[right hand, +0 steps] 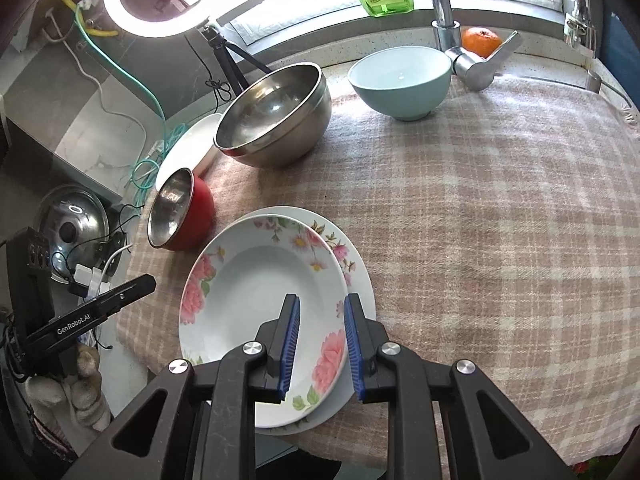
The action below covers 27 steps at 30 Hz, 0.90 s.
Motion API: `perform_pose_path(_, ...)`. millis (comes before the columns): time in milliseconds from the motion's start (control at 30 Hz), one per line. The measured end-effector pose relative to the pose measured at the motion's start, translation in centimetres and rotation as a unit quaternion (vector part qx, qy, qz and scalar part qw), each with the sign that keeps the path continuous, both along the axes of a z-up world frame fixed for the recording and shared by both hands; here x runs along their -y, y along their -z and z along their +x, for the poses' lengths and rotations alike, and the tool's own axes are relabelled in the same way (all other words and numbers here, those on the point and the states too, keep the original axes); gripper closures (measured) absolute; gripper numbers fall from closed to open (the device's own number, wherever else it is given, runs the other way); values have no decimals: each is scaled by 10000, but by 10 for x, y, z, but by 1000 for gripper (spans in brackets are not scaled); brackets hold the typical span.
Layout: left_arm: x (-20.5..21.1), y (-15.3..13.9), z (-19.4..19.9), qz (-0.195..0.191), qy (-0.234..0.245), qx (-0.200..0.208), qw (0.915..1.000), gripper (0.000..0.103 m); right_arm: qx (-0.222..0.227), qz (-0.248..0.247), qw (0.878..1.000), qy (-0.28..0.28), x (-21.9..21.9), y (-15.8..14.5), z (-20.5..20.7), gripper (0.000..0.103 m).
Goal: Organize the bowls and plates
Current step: 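Lower the floral plate stack onto the cloth and open both grippers, then move both grippers to the rim of the plain white oval plate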
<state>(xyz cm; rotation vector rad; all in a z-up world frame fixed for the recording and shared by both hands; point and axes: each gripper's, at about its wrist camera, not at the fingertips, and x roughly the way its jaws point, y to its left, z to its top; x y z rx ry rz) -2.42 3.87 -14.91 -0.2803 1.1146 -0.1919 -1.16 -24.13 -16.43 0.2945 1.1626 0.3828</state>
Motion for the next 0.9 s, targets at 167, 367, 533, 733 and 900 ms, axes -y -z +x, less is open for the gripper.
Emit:
perform_pose_path(167,-9,-10,-1,71,-59,133,9999,88,169,176,9997,95,-6,-11,-2,82)
perform_pose_path(367,-23,-19,-3,68,-147,241,9996,88,361,230,9991,64,-22,-24,-2,82)
perform_pose_path(533,-35,-24,-4,27,-204,321,9993,88,534,185,9984,-5,-38,-35,-3,82)
perform_pose_path(733,-56,-27,-6,-55,-341,380,9987,88,605,269,9977,-173,-58,-43,-2,82)
perform_pose_path(900,-72,-30,-8,-71,-427,446,9981,88,700,115,9968,-354,-79,-51,-2,82)
